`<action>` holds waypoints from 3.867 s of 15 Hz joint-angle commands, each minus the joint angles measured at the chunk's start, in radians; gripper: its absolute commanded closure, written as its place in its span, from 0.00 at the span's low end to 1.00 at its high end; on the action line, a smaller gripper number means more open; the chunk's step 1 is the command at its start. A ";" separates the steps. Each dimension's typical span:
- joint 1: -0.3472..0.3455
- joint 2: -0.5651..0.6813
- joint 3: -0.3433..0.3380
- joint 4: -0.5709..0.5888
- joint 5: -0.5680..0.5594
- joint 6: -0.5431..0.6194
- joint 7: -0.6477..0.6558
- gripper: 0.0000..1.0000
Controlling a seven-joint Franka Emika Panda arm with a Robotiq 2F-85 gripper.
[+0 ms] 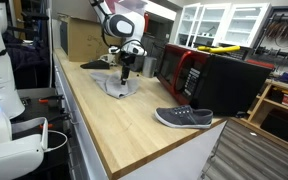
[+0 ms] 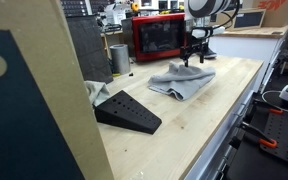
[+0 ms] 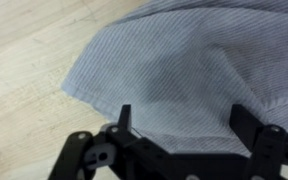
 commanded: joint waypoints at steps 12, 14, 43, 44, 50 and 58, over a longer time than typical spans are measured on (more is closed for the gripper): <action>0.005 -0.012 0.034 -0.018 0.127 0.028 -0.165 1.00; 0.007 -0.020 0.036 -0.020 0.136 0.026 -0.181 1.00; 0.017 -0.121 0.044 0.027 -0.067 0.149 -0.091 0.29; 0.021 -0.134 0.054 0.022 -0.014 0.139 -0.129 0.22; 0.071 -0.121 0.113 0.033 0.235 0.052 -0.384 0.00; 0.110 0.015 0.162 0.082 0.220 -0.027 -0.420 0.00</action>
